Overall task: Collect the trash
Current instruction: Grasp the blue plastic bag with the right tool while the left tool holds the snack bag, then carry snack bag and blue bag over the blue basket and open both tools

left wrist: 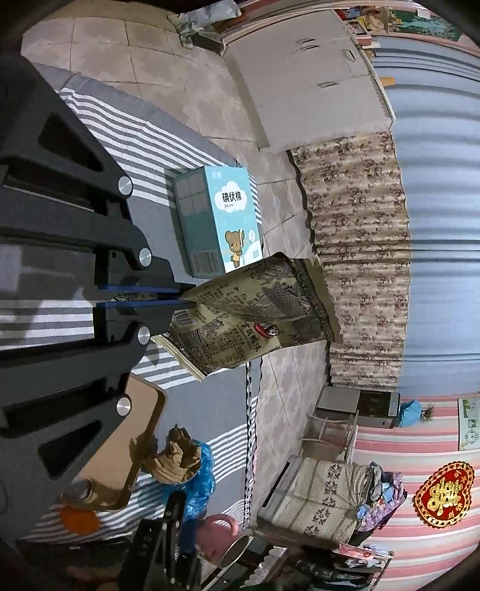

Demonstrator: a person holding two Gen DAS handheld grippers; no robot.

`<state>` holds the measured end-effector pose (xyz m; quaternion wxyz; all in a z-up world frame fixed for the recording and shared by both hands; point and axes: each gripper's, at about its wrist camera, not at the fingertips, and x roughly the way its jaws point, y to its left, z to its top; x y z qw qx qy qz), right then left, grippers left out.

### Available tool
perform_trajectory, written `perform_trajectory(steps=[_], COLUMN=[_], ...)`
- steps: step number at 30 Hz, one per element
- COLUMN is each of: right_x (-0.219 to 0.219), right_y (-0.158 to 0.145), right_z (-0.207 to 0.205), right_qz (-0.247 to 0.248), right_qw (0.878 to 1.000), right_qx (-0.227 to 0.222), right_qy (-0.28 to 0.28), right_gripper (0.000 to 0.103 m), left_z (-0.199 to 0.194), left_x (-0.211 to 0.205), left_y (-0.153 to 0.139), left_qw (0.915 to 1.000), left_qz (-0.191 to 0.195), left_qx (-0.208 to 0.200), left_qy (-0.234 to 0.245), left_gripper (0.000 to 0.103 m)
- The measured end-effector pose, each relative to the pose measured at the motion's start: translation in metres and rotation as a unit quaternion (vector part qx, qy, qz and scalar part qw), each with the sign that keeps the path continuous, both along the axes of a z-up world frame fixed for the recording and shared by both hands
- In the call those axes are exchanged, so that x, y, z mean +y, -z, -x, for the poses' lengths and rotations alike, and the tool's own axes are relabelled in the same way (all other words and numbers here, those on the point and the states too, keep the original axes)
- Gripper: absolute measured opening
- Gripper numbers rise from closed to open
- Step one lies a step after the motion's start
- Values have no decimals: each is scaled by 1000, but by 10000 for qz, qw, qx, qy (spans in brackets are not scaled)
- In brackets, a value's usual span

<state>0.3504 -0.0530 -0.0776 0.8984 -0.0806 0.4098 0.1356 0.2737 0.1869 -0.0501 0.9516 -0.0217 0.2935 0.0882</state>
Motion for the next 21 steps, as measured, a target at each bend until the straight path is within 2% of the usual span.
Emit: perform_trajectory(steps=[1, 4, 9, 15, 18, 21], right_x=[-4, -25, -96, -205, -263, -316], right_y=[-1, -13, -37, -61, -67, -64], right_z=[4, 23, 70, 130, 156, 169], right_qz=[24, 159, 253, 389, 318, 67], right_qw=[10000, 9990, 9953, 9861, 9763, 9636], right_qx=[-83, -408, -823, -1044, -1117, -1186], right_qy=[16, 92, 438, 1233, 1828, 2396], right_gripper=[26, 24, 24, 24, 24, 24], left_z=[0, 0, 2, 1, 5, 13], left_x=[0, 0, -9, -19, -31, -59], left_y=[0, 0, 1, 0, -10, -26], left_qw=[10000, 10000, 9999, 9997, 9994, 9979], left_qz=[9, 78, 14, -117, -176, -294], left_qx=[0, -8, -39, -68, -125, -150], left_qy=[4, 41, 154, 198, 270, 552], left_gripper=[2, 2, 2, 2, 2, 2])
